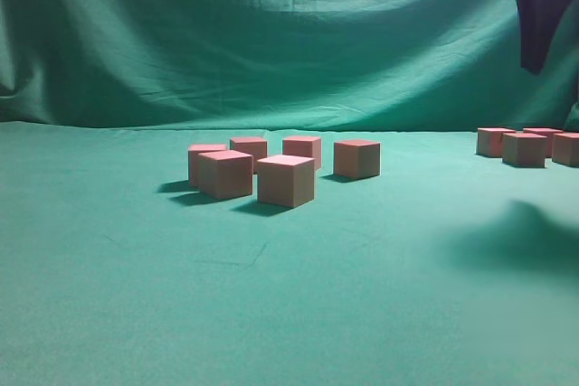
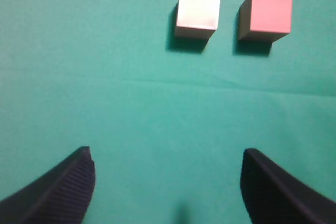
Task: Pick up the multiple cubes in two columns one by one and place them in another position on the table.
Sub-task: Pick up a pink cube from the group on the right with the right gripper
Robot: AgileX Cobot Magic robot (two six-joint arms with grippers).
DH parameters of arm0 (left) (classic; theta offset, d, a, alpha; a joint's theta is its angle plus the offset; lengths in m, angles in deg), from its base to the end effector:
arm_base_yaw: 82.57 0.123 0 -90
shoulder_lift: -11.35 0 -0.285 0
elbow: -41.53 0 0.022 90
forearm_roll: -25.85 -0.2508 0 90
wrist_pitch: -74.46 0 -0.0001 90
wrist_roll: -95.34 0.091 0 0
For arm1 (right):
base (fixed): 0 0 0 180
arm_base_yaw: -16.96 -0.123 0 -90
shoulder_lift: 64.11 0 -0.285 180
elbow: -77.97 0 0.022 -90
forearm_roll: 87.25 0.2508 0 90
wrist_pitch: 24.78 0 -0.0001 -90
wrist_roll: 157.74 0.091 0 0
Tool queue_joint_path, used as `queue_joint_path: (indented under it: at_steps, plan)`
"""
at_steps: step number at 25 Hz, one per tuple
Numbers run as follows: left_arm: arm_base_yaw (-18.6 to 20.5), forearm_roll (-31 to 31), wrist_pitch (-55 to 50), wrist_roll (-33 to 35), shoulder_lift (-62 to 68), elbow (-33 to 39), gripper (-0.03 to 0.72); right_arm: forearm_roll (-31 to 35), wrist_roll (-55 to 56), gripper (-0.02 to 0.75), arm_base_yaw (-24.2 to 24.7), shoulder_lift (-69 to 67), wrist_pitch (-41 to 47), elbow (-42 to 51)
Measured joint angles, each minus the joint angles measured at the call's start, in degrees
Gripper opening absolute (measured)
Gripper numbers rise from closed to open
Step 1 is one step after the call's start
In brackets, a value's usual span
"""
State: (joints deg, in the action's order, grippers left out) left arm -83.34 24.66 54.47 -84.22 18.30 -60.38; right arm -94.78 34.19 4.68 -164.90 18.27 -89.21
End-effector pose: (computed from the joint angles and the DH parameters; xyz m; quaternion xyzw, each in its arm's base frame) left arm 0.0529 -0.0001 0.1774 0.0140 0.7934 0.0070 0.6085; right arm 0.3224 0.0618 0.2396 -0.0409 0.9771 -0.0101 0.2086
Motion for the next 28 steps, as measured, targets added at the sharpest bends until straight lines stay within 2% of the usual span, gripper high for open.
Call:
queue_joint_path:
  at_steps: [13, 21, 28]
  plan:
    - [0.0, 0.0, 0.0, 0.0, 0.0, 0.0, 0.0, 0.12, 0.0, 0.561, 1.27, -14.14, 1.65, -16.07]
    - [0.0, 0.0, 0.0, 0.0, 0.0, 0.0, 0.0, 0.12, 1.25, 0.561, 1.27, -20.69, 1.65, -20.92]
    - [0.0, 0.0, 0.0, 0.0, 0.0, 0.0, 0.0, -0.1, 2.28, 0.561, 1.27, -22.73, -0.22, -21.5]
